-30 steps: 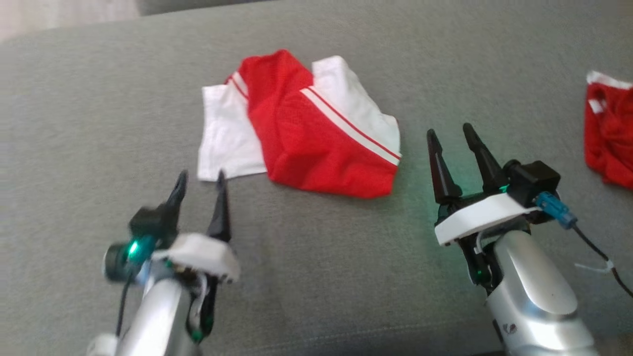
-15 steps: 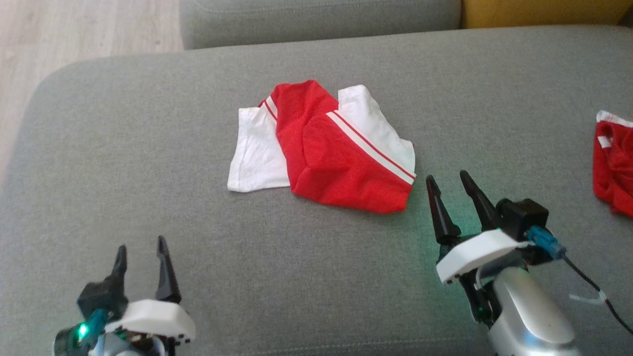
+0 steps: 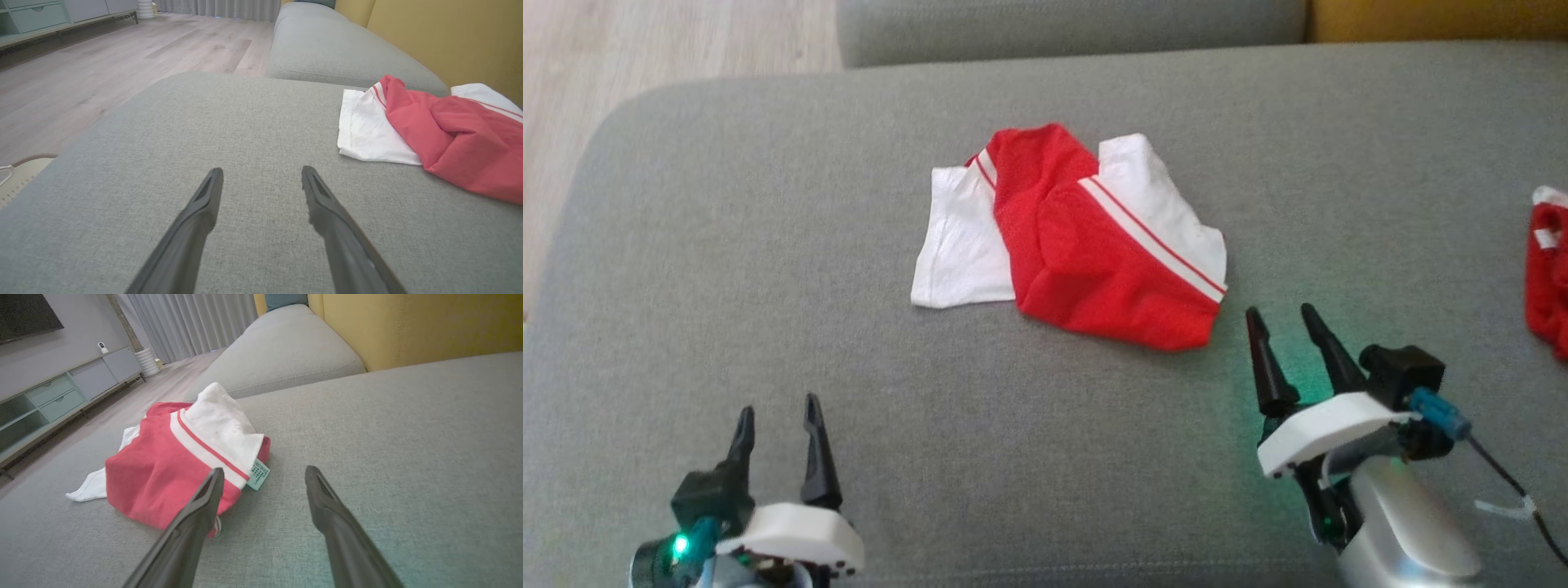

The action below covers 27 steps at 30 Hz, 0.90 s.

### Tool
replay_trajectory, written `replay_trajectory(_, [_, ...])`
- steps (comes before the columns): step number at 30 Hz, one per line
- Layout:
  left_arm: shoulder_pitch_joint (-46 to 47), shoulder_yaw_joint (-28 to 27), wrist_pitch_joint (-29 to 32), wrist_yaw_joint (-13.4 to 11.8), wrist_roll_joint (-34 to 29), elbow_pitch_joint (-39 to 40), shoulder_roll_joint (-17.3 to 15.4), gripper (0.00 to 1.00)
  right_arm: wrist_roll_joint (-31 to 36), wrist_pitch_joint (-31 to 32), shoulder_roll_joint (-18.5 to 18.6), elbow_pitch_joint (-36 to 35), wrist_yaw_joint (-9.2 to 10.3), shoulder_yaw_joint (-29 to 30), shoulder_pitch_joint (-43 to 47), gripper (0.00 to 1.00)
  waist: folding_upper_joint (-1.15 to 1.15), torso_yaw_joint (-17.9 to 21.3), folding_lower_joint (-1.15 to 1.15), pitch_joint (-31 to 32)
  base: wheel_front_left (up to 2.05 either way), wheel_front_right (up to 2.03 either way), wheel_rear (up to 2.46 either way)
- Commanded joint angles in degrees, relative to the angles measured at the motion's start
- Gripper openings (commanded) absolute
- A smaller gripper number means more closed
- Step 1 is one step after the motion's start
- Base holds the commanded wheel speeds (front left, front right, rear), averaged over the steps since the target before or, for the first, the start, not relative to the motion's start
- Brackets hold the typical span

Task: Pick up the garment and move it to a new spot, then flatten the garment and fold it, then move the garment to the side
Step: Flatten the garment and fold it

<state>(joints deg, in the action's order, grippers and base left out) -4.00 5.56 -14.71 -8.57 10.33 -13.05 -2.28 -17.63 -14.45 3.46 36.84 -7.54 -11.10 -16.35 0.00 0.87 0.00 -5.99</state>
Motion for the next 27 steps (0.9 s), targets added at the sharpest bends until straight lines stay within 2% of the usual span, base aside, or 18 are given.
replay_trajectory(1, [3.18, -1.35, -0.29, -0.14, 0.34, 1.91, -0.6, 1.0, -0.16, -0.55, -0.58, -1.3, 0.05, -0.92, -3.33, 1.0, 0.0, -0.87, 0.0, -1.31, 0.0, 0.0, 0.0])
replay_trajectory(9, [6.03, 2.45, -0.29, 1.12, 0.14, 1.04, -0.6, 1.0, -3.79, -0.55, -0.58, 2.0, 0.05, 1.12, -9.47, 1.0, 0.0, -4.67, 0.0, -6.05, 0.0, 0.0, 0.0])
replay_trajectory(15, [7.39, 4.34, -0.29, 0.99, 0.67, 0.78, -0.6, 1.0, -5.3, -0.55, -0.58, 4.37, 0.05, 1.03, -11.52, 1.0, 0.0, -6.89, 0.0, -7.74, 0.0, 0.0, 0.0])
replay_trajectory(27, [7.85, 5.31, -0.29, 1.19, 0.92, 0.57, -0.6, 1.0, -9.39, -0.55, -0.58, 5.71, 0.05, -0.92, -11.01, 1.0, 0.0, -7.19, 0.0, -8.14, 0.0, 0.0, 0.0])
